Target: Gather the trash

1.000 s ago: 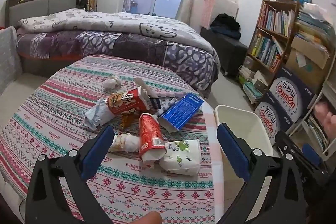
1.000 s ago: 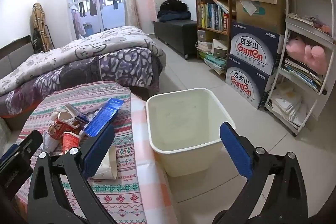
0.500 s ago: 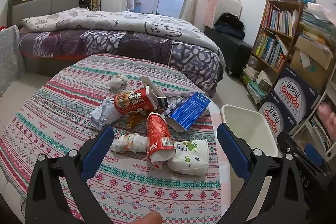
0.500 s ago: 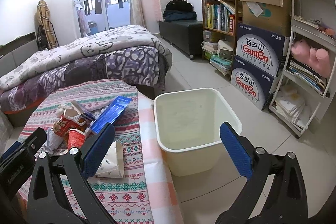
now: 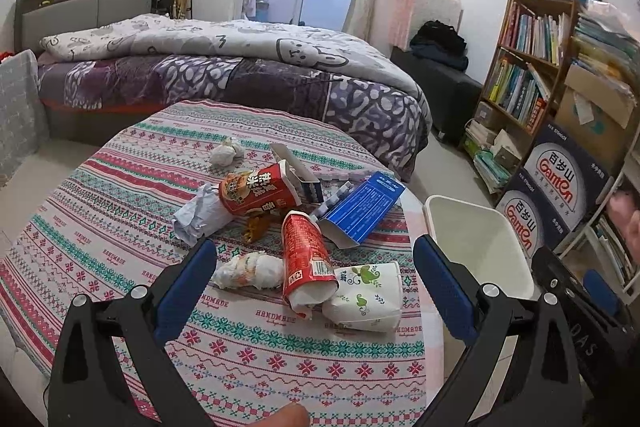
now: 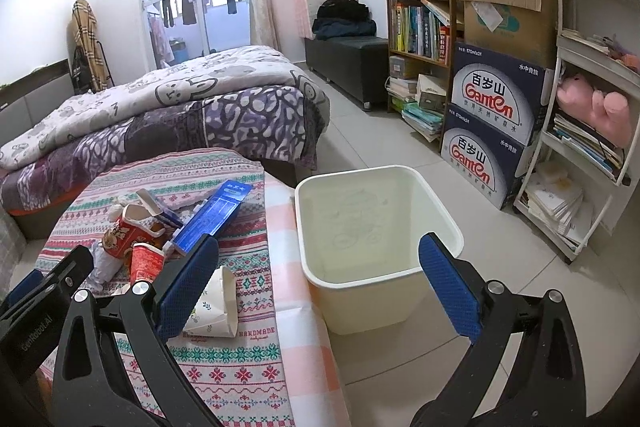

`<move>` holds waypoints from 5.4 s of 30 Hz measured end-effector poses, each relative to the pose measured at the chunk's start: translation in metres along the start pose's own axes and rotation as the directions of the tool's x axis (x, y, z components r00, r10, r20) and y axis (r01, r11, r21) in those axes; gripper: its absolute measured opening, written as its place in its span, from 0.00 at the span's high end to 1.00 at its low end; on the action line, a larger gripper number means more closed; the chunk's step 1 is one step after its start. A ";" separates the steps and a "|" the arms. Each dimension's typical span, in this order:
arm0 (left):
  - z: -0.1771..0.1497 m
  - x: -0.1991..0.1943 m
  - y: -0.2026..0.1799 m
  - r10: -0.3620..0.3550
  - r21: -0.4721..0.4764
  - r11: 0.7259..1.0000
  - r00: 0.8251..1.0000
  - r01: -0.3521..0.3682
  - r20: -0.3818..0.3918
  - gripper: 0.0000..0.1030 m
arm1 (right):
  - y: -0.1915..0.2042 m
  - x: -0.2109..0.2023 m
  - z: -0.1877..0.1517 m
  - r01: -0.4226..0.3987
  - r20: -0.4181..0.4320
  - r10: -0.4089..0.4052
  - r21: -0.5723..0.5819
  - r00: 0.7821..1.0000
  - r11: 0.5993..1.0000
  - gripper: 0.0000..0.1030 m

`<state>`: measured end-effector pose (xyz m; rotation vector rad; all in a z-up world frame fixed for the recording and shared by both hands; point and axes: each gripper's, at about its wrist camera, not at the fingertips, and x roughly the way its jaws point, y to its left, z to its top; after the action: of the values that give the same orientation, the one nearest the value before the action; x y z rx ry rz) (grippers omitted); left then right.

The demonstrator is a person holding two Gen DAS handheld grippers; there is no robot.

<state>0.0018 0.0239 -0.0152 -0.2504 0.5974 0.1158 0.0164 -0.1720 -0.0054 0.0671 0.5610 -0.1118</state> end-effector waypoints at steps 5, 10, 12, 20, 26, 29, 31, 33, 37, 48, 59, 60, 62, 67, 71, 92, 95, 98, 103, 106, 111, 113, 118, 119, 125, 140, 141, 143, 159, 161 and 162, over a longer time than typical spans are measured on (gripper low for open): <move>0.000 0.001 0.000 -0.001 -0.005 1.000 1.000 0.000 -0.014 0.07 | -0.001 0.002 0.000 0.000 -0.019 0.000 0.002 1.000 1.000 0.07; 0.000 0.001 0.001 -0.001 -0.010 1.000 1.000 0.000 -0.025 0.07 | 0.000 0.002 -0.001 0.002 -0.038 -0.002 -0.002 0.999 1.000 0.07; 0.000 0.002 0.000 -0.003 -0.018 1.000 0.999 0.002 -0.044 0.07 | 0.001 0.003 -0.001 0.007 -0.045 -0.007 -0.010 0.999 1.000 0.07; 0.000 0.002 0.000 -0.001 -0.020 1.000 0.998 0.000 -0.056 0.07 | -0.001 0.005 -0.001 -0.008 -0.073 0.009 0.012 0.997 1.000 0.07; 0.000 0.003 0.000 -0.004 -0.027 1.000 0.998 0.003 -0.062 0.07 | -0.002 0.005 -0.002 -0.003 -0.052 0.004 0.007 0.999 1.000 0.07; -0.001 0.003 0.000 -0.005 -0.027 1.000 0.998 0.003 -0.062 0.07 | -0.002 0.005 -0.002 -0.003 -0.062 0.003 0.005 0.998 1.000 0.07; 0.000 0.003 0.000 -0.006 -0.032 0.999 0.998 0.004 -0.070 0.07 | -0.001 0.006 -0.003 -0.001 -0.072 0.001 0.002 0.997 1.000 0.07; -0.001 0.003 0.001 -0.003 -0.025 1.000 0.998 0.001 -0.063 0.07 | -0.001 0.006 -0.004 -0.003 -0.073 0.004 0.008 0.997 1.000 0.07; -0.001 0.005 0.005 0.009 -0.011 1.000 0.999 -0.010 -0.048 0.07 | 0.002 0.008 -0.004 -0.009 -0.092 0.010 0.013 0.996 1.000 0.07; 0.047 0.032 0.026 0.033 -0.010 0.999 0.979 -0.036 -0.201 0.07 | 0.038 0.042 0.045 -0.071 -0.312 0.054 -0.044 0.949 0.997 0.07; 0.069 0.118 0.104 -0.006 -0.068 0.997 0.905 -0.025 -0.426 0.06 | 0.070 0.101 0.045 -0.161 -0.414 0.127 -0.048 0.901 0.986 0.07; 0.066 0.126 0.109 -0.002 -0.076 0.996 0.886 -0.037 -0.463 0.06 | 0.073 0.106 0.040 -0.167 -0.423 0.129 -0.056 0.897 0.984 0.07; 0.058 0.142 0.118 0.039 -0.049 0.996 0.855 -0.074 -0.518 0.06 | 0.079 0.120 0.031 -0.176 -0.462 0.126 -0.067 0.878 0.982 0.07; 0.046 0.169 0.128 0.094 0.023 0.995 0.807 -0.099 -0.583 0.07 | 0.100 0.141 0.021 -0.251 -0.579 0.188 -0.030 0.793 0.968 0.07; 0.036 0.189 0.126 0.163 0.130 0.986 0.778 -0.105 -0.607 0.07 | 0.124 0.146 0.017 -0.303 -0.598 0.211 -0.056 0.773 0.951 0.07; 0.039 0.165 0.173 0.183 0.058 0.982 0.816 -0.181 -0.548 0.55 | 0.201 0.168 -0.035 -0.413 -0.719 0.215 -0.109 0.661 0.904 0.65; 0.057 0.155 0.171 0.195 0.043 0.979 0.846 -0.200 -0.497 0.55 | 0.199 0.165 -0.028 -0.412 -0.693 0.236 -0.097 0.681 0.906 0.66; 0.075 0.142 0.171 0.178 0.010 0.981 0.884 -0.192 -0.433 0.55 | 0.197 0.156 -0.013 -0.421 -0.646 0.268 -0.091 0.715 0.902 0.66; 0.094 0.131 0.141 0.152 -0.009 0.986 0.930 -0.165 -0.333 0.55 | 0.185 0.139 0.017 -0.416 -0.535 0.305 -0.096 0.788 0.904 0.66; 0.098 0.124 0.126 0.143 -0.010 0.988 0.947 -0.152 -0.287 0.55 | 0.170 0.131 0.037 -0.396 -0.459 0.311 -0.098 0.832 0.913 0.66; 0.099 0.116 0.105 0.132 0.008 0.991 0.963 -0.134 -0.234 0.55 | 0.140 0.127 0.044 -0.361 -0.391 0.318 -0.041 0.864 0.932 0.66; 0.099 0.117 0.094 0.119 0.011 0.993 0.966 -0.120 -0.228 0.55 | 0.129 0.128 0.047 -0.340 -0.376 0.307 -0.023 0.874 0.940 0.66; 0.094 0.121 0.067 0.086 0.034 0.996 0.971 -0.080 -0.224 0.55 | 0.094 0.133 0.059 -0.265 -0.346 0.257 0.023 0.902 0.964 0.65; 0.092 0.122 0.061 0.077 0.042 0.997 0.971 -0.069 -0.225 0.55 | 0.086 0.134 0.059 -0.248 -0.341 0.243 0.031 0.908 0.968 0.65; 0.080 0.125 0.024 0.032 0.098 0.995 0.972 -0.009 -0.235 0.55 | 0.033 0.145 0.067 -0.099 -0.347 0.130 0.104 0.929 0.990 0.64; 0.048 0.139 -0.065 -0.134 0.135 0.973 0.936 0.187 -0.326 0.55 | -0.070 0.138 0.084 0.157 -0.355 -0.052 0.274 0.934 0.949 0.17; 0.046 0.140 -0.071 -0.141 0.139 0.971 0.932 0.197 -0.333 0.55 | -0.074 0.136 0.084 0.164 -0.356 -0.057 0.277 0.933 0.947 0.17; 0.039 0.142 -0.086 -0.160 0.148 0.963 0.922 0.224 -0.351 0.55 | -0.083 0.134 0.086 0.175 -0.359 -0.063 0.288 0.931 0.942 0.15; 0.011 0.172 -0.176 -0.306 0.095 0.917 0.837 0.387 -0.453 0.53 | -0.150 0.122 0.089 0.237 -0.372 -0.087 0.378 0.924 0.895 0.12; 0.012 0.176 -0.178 -0.347 0.041 0.911 0.817 0.410 -0.460 0.32 | -0.154 0.121 0.089 0.237 -0.368 -0.086 0.389 0.926 0.890 0.11; 0.012 0.177 -0.178 -0.362 0.018 0.909 0.812 0.416 -0.457 0.28 | -0.155 0.120 0.089 0.235 -0.364 -0.083 0.395 0.928 0.888 0.10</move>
<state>0.1855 -0.1384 -0.0702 -0.2827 0.9950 -0.3894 0.1452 -0.3446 0.0007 0.4840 0.8803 -0.3953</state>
